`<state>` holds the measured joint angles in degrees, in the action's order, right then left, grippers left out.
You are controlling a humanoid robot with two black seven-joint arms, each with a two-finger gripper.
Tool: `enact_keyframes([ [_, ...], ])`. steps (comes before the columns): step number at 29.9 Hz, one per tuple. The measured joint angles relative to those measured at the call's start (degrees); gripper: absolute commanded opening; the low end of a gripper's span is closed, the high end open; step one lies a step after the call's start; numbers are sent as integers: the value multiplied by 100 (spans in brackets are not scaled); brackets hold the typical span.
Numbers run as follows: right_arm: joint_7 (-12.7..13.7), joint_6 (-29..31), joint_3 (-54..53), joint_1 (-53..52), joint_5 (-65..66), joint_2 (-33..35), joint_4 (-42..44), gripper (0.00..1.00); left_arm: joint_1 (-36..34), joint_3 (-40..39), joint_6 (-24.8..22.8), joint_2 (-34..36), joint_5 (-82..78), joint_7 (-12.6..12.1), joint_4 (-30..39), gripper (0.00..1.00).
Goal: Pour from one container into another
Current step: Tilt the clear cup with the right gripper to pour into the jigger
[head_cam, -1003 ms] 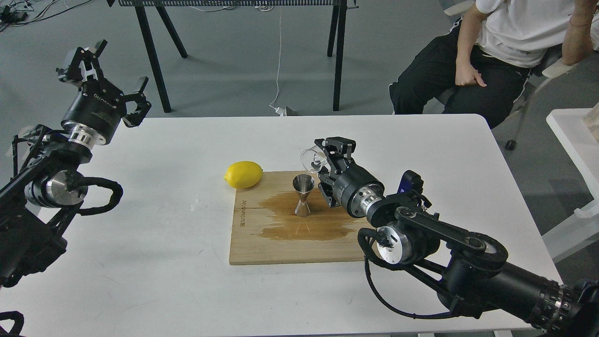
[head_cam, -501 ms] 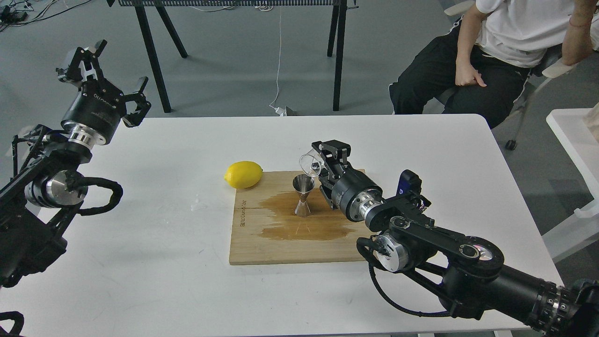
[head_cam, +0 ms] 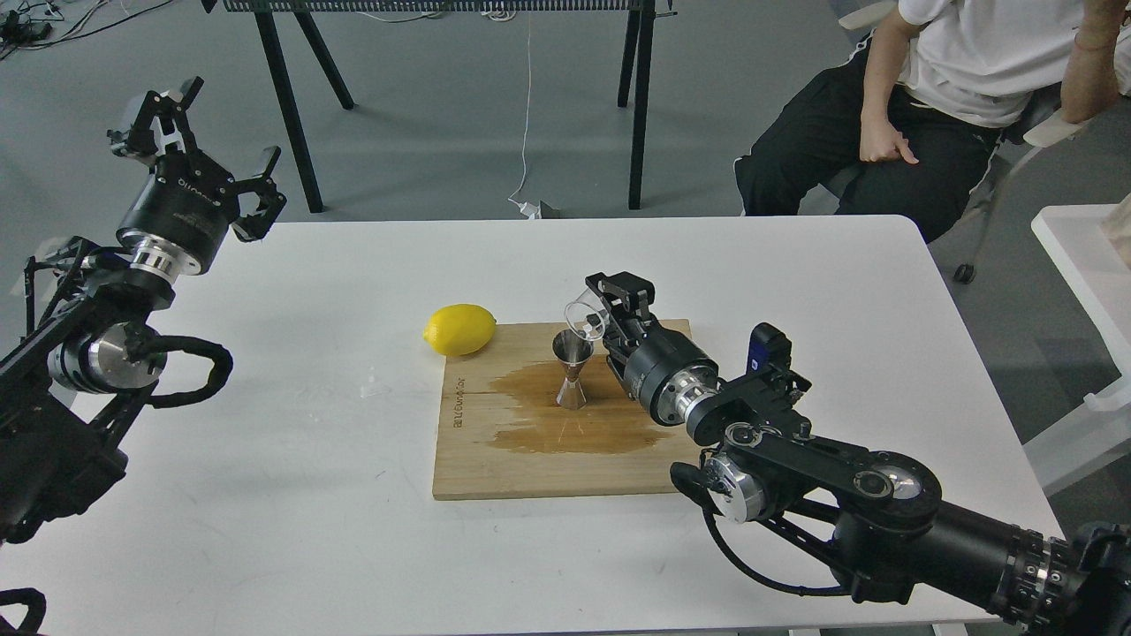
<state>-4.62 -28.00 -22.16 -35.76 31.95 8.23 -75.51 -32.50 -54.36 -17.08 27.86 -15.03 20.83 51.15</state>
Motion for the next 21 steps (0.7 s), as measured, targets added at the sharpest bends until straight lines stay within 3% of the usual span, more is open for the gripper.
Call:
enact_keyframes([
  [21, -14, 0, 327, -217, 249, 5, 80, 49, -1, 5, -6, 9, 7, 0, -1, 100],
])
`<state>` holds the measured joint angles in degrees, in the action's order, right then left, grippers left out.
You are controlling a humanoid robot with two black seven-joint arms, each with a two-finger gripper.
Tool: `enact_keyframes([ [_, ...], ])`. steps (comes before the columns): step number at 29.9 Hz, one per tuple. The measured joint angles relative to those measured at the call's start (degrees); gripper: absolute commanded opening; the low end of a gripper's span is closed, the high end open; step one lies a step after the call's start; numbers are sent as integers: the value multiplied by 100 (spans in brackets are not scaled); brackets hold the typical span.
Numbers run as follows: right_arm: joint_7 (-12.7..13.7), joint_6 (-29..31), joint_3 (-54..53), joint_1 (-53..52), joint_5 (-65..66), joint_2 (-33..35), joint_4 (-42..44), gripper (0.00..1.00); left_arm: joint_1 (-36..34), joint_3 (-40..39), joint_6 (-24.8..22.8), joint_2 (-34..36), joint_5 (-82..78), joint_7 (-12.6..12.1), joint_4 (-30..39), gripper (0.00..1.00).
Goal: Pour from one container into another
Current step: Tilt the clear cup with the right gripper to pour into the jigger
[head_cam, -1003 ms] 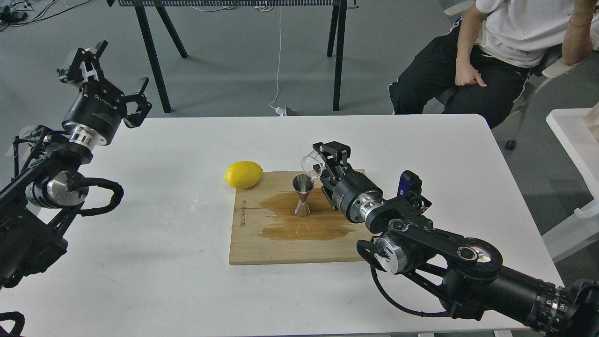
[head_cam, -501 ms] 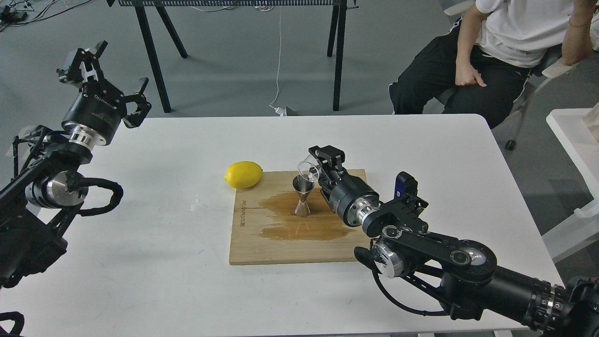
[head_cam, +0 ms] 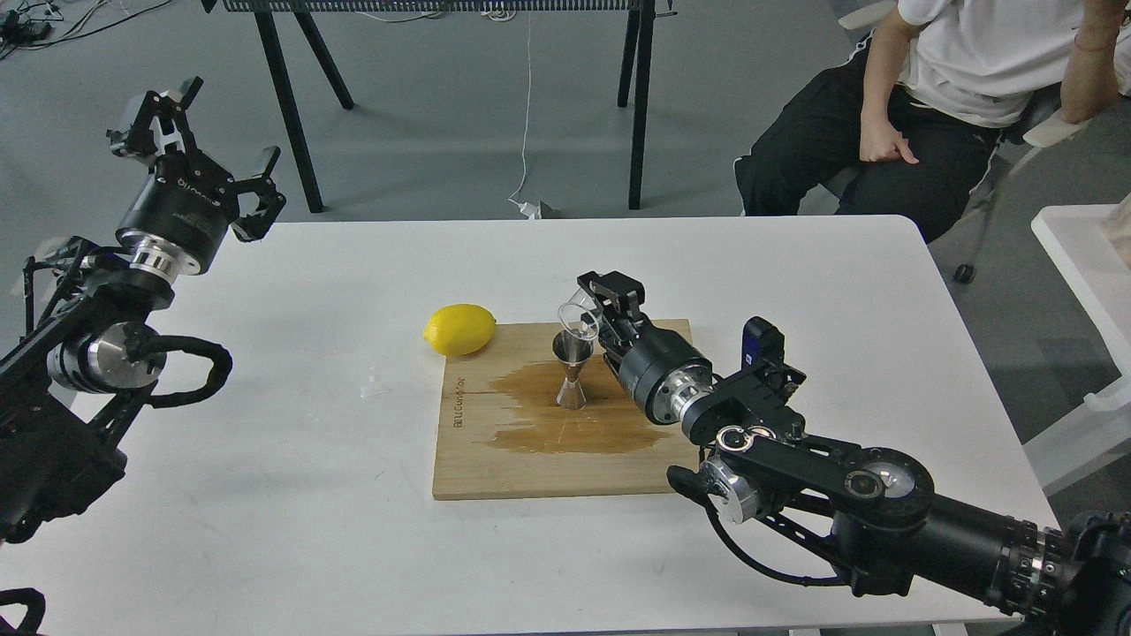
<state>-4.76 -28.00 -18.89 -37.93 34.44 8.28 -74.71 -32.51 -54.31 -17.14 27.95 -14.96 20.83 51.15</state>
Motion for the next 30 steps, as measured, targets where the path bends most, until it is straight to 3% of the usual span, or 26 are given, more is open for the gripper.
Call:
enact_keyframes([
  [30, -121, 0, 482, -422, 423, 1, 336, 49, 8, 0, -9, -6, 2, 35, -88, 100],
])
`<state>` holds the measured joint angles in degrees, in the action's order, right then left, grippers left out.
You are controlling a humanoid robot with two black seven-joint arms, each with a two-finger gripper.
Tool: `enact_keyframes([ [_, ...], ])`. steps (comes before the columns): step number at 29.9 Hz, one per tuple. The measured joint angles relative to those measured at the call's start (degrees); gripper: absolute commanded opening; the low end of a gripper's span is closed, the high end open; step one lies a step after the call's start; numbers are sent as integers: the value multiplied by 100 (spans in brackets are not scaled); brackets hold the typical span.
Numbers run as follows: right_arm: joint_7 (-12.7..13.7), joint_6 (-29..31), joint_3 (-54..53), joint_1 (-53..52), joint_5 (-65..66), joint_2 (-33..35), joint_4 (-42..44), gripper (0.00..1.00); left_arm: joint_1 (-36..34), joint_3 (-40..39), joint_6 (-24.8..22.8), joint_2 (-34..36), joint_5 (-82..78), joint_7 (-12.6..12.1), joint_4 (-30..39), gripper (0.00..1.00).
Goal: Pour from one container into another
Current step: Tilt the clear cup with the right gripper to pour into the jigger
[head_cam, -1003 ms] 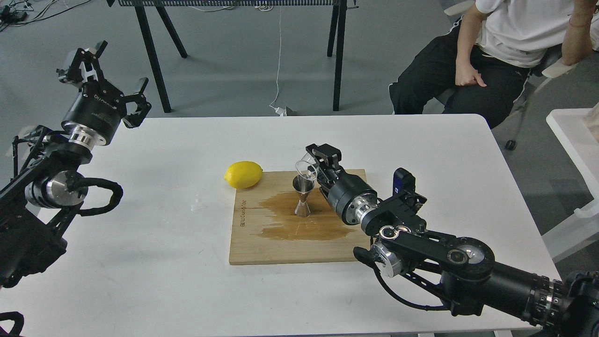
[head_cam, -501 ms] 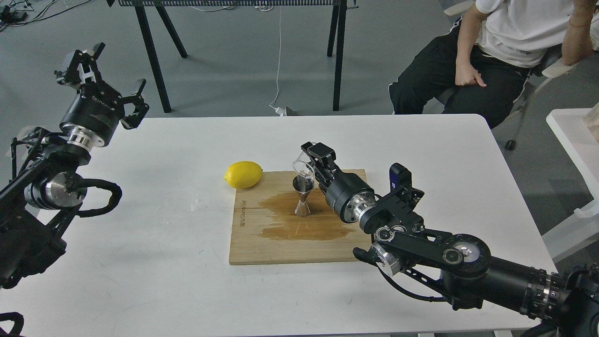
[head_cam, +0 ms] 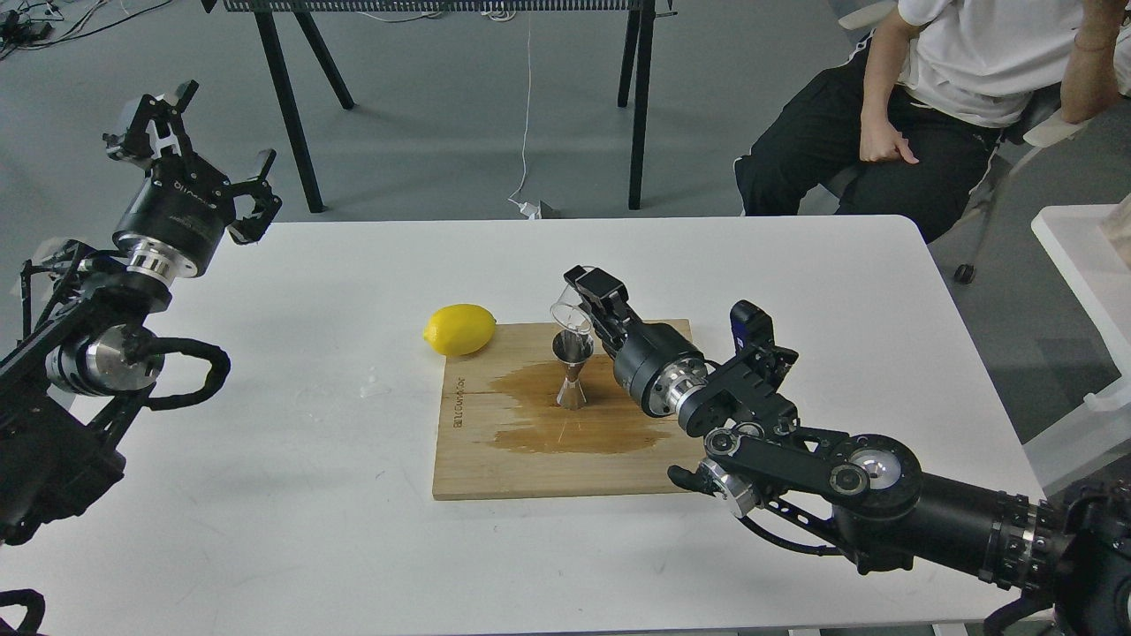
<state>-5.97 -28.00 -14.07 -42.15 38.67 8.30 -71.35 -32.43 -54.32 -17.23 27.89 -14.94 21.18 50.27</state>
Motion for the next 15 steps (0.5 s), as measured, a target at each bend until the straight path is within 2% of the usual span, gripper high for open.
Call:
enact_keyframes([
  [15, -1, 0, 354, -263, 194, 13, 64, 49, 0, -3, -4, 6, 2, 65, -63, 100],
])
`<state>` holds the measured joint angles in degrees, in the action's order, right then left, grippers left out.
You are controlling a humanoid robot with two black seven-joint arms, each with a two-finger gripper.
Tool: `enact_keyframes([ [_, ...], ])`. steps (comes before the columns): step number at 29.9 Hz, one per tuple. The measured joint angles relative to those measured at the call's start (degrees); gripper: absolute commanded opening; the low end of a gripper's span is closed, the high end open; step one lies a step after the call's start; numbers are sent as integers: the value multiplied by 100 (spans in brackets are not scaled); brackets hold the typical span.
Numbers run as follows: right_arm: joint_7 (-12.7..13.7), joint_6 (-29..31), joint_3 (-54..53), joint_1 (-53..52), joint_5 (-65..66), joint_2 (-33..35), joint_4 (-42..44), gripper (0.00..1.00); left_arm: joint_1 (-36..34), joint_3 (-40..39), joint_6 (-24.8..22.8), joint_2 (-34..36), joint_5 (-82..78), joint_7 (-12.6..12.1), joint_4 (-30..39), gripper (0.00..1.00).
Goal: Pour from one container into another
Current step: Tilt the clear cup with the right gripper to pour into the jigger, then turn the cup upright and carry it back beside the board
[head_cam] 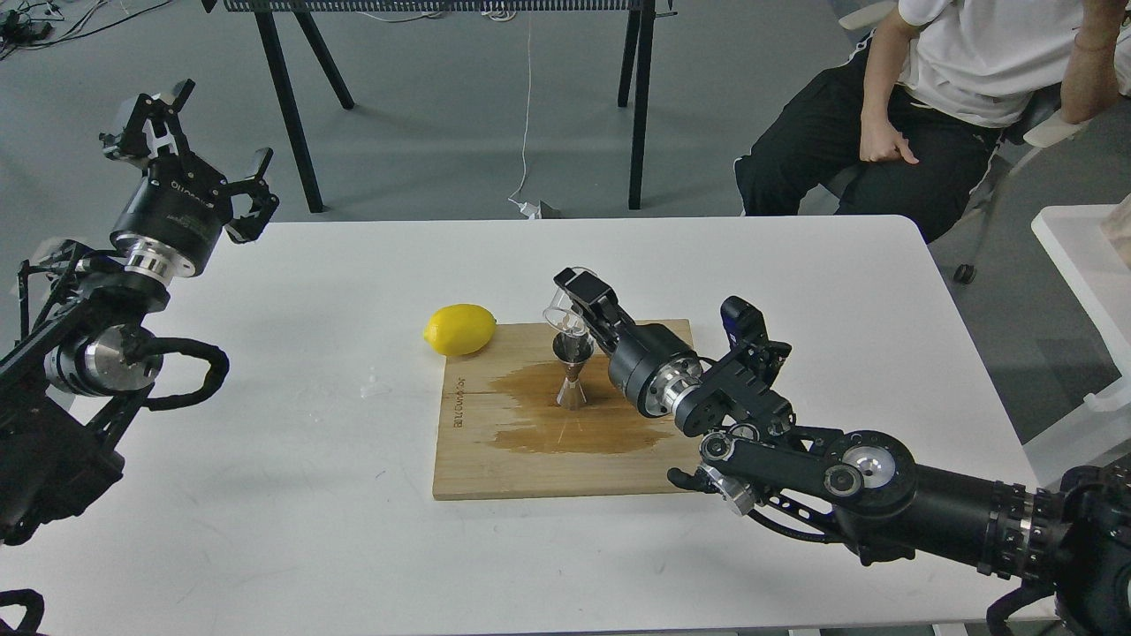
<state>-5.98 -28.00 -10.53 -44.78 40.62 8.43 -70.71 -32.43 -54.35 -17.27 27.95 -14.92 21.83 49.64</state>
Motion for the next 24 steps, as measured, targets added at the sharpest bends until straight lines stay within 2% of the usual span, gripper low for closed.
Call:
enact_keyframes([
  [24, -5, 0, 792, -568, 625, 205, 240, 50, 0, -2, -5, -2, 6, -1, -24, 100],
])
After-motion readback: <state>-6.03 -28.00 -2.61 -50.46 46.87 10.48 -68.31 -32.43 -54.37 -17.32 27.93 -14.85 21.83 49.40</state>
